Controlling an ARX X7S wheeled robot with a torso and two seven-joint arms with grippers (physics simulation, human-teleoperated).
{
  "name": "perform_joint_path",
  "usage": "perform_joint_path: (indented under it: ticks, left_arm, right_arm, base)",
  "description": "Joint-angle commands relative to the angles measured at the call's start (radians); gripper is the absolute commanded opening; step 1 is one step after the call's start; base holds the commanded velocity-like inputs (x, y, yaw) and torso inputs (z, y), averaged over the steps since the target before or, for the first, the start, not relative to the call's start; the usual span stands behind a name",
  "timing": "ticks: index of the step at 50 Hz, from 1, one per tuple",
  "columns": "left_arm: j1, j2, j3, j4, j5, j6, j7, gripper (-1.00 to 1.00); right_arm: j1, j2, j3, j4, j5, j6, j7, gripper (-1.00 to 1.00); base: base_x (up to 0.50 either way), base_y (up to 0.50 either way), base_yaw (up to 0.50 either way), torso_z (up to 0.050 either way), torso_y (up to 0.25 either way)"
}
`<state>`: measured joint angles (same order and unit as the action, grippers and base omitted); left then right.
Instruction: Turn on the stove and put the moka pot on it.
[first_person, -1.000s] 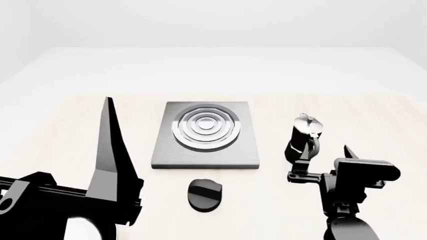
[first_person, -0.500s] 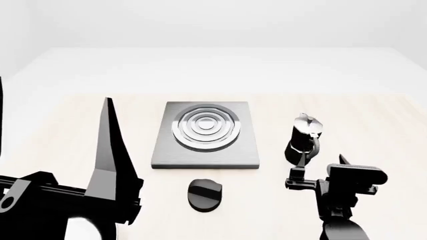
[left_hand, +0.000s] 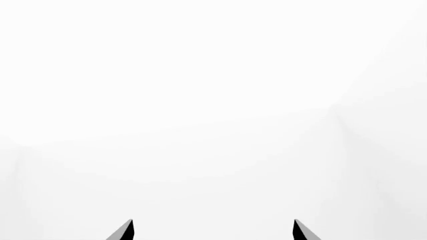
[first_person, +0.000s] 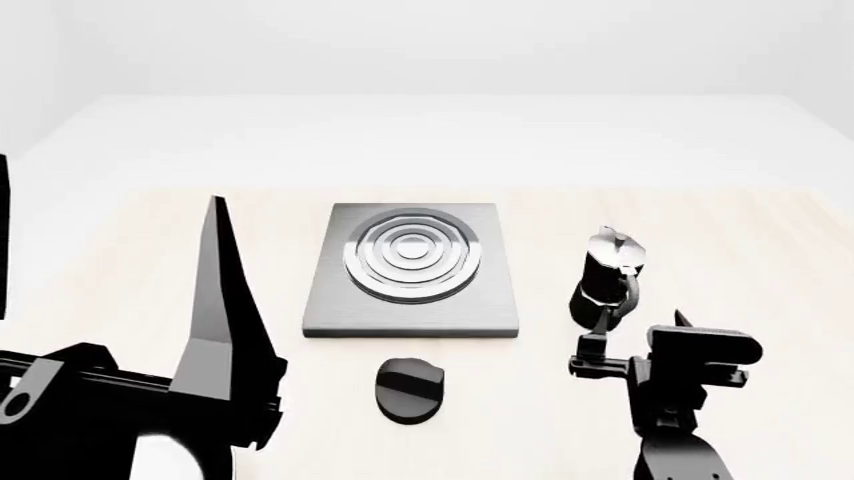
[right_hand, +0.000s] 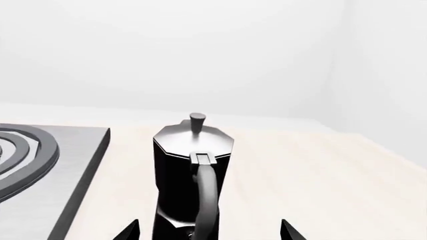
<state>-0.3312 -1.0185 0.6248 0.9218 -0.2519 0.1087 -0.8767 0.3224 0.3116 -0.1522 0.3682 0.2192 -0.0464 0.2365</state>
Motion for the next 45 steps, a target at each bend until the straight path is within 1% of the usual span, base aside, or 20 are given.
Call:
perform_joint_path:
  ticks: [1, 3, 15, 17, 18, 19, 23, 24, 26, 33, 34, 38, 45]
  left_arm:
    - [0.008, 0.004, 0.002, -0.012, 0.002, 0.018, 0.002, 1.0]
    - [0.0, 0.005, 0.001, -0.003, -0.004, 0.003, 0.004, 1.0]
    - [0.011, 0.006, 0.001, -0.02, -0.001, 0.025, 0.006, 1.0]
    - [0.009, 0.006, 0.001, -0.019, -0.002, 0.023, 0.007, 1.0]
    - [0.01, 0.007, 0.002, -0.02, -0.001, 0.023, 0.007, 1.0]
    - [0.01, 0.007, 0.001, -0.02, -0.001, 0.023, 0.007, 1.0]
    - [0.002, 0.008, 0.0, -0.01, -0.009, 0.01, 0.008, 1.0]
    - [0.001, 0.008, 0.001, -0.012, -0.009, 0.009, 0.01, 1.0]
    - [0.003, 0.006, -0.002, -0.012, -0.012, 0.013, 0.008, 1.0]
    - [0.011, 0.011, 0.002, -0.026, -0.003, 0.029, 0.012, 1.0]
    - [0.011, 0.013, 0.004, -0.029, 0.0, 0.029, 0.014, 1.0]
    - [0.009, 0.014, 0.003, -0.03, -0.006, 0.03, 0.015, 1.0]
    - [0.007, 0.016, 0.002, -0.029, -0.011, 0.03, 0.018, 1.0]
  right_arm:
    - [0.031, -0.005, -0.004, 0.041, -0.005, -0.01, 0.001, 1.0]
    - [0.036, -0.006, -0.004, 0.049, -0.006, -0.012, 0.002, 1.0]
    - [0.079, -0.014, -0.005, 0.135, -0.009, -0.038, -0.002, 1.0]
    - [0.093, -0.027, -0.009, 0.21, -0.02, -0.096, -0.01, 1.0]
    - [0.096, -0.02, -0.009, 0.175, -0.014, -0.057, -0.007, 1.0]
    - [0.094, -0.019, -0.009, 0.171, -0.014, -0.054, -0.006, 1.0]
    - [0.107, -0.024, -0.013, 0.2, -0.017, -0.062, -0.008, 1.0]
    - [0.116, -0.034, -0.015, 0.26, -0.025, -0.108, -0.012, 1.0]
    - [0.119, -0.03, -0.018, 0.24, -0.025, -0.08, -0.01, 1.0]
    - [0.13, -0.03, -0.019, 0.259, -0.024, -0.079, -0.01, 1.0]
    - [0.148, -0.04, -0.021, 0.328, -0.031, -0.125, -0.016, 1.0]
    - [0.151, -0.034, -0.021, 0.3, -0.026, -0.09, -0.013, 1.0]
    - [0.158, -0.034, -0.022, 0.31, -0.027, -0.089, -0.012, 1.0]
  base:
    - [0.0, 0.0, 0.0, 0.0, 0.0]
    - [0.0, 0.0, 0.0, 0.0, 0.0]
    - [0.0, 0.0, 0.0, 0.0, 0.0]
    - [0.0, 0.0, 0.0, 0.0, 0.0]
    - [0.0, 0.0, 0.0, 0.0, 0.0]
    - [0.0, 0.0, 0.0, 0.0, 0.0]
    - [0.0, 0.0, 0.0, 0.0, 0.0]
    - [0.0, 0.0, 0.0, 0.0, 0.0]
    - [0.0, 0.0, 0.0, 0.0, 0.0]
    - [0.0, 0.0, 0.0, 0.0, 0.0]
    - [0.0, 0.0, 0.0, 0.0, 0.0]
    - [0.0, 0.0, 0.0, 0.0, 0.0]
    - [0.0, 0.0, 0.0, 0.0, 0.0]
